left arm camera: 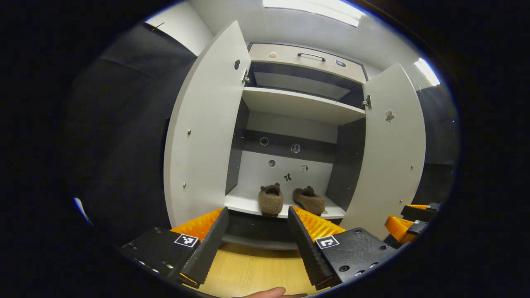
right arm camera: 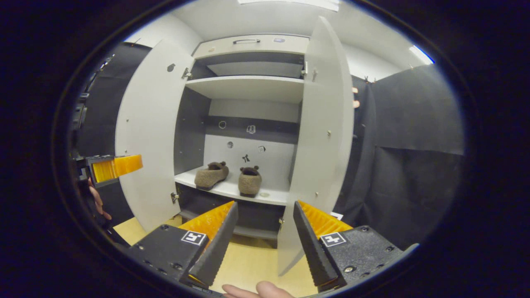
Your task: Grab one shoe with the right hand and put it into the shoe cabinet, grab the other shoe with the left hand and put it into the shoe cabinet; then close the right door with the right hand and the left door with the left hand.
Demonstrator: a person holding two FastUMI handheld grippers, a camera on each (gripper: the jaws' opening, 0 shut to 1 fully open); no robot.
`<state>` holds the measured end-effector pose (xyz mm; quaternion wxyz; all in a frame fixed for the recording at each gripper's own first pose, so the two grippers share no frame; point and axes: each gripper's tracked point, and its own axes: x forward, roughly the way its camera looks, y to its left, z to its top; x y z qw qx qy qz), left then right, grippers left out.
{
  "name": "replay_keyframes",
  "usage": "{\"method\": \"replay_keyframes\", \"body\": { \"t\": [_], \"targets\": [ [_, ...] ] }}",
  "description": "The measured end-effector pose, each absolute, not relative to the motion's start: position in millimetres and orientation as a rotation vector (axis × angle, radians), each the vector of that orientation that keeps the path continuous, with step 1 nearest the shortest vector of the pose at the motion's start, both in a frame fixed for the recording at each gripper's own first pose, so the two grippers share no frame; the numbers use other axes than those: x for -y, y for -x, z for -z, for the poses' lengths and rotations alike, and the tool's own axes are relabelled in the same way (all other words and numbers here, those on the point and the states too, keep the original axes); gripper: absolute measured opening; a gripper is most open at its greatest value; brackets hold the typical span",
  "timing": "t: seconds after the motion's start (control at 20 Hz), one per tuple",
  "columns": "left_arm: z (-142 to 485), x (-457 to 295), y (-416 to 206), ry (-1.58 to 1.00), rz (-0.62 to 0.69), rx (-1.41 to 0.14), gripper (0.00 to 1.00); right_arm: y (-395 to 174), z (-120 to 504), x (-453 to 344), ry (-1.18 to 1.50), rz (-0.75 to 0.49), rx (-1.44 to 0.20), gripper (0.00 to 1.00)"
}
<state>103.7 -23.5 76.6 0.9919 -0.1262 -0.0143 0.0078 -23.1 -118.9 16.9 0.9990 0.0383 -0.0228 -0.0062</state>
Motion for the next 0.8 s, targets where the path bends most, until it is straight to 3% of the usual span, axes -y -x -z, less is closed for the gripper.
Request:
{"method": "replay_keyframes", "body": {
  "t": [0.05,0.15,0.3,0.45,0.65,0.7,0.8],
  "targets": [
    [-72.8,31.3,-106.6,0.249,-0.005,0.018,0.87,32.0,0.1,131.4,-0.081,0.042,0.002,0.86],
    [-70.9,48.6,-112.4,0.254,0.041,0.008,0.87,53.2,15.5,169.8,-0.075,0.128,-0.023,0.89],
    [-66.5,66.7,-125.4,0.238,0.102,-0.029,0.87,58.7,29.5,235.2,-0.035,0.273,-0.071,0.85],
    [-69.4,69.8,-130.3,0.253,0.12,-0.014,0.87,18.2,18.5,254.5,-0.044,0.277,-0.109,0.89],
    [-61.0,53.3,-126.0,0.227,0.093,-0.022,0.87,-16.5,14.5,229.9,-0.032,0.21,-0.108,0.86],
    [-57.2,46.5,-123.9,0.219,0.08,-0.031,0.87,-17.5,17.4,227.5,-0.005,0.223,-0.107,0.89],
    [-51.6,28.8,-118.5,0.215,0.047,-0.038,0.87,-16.6,8.6,220.7,0.101,0.247,-0.066,0.72]
  ]
}}
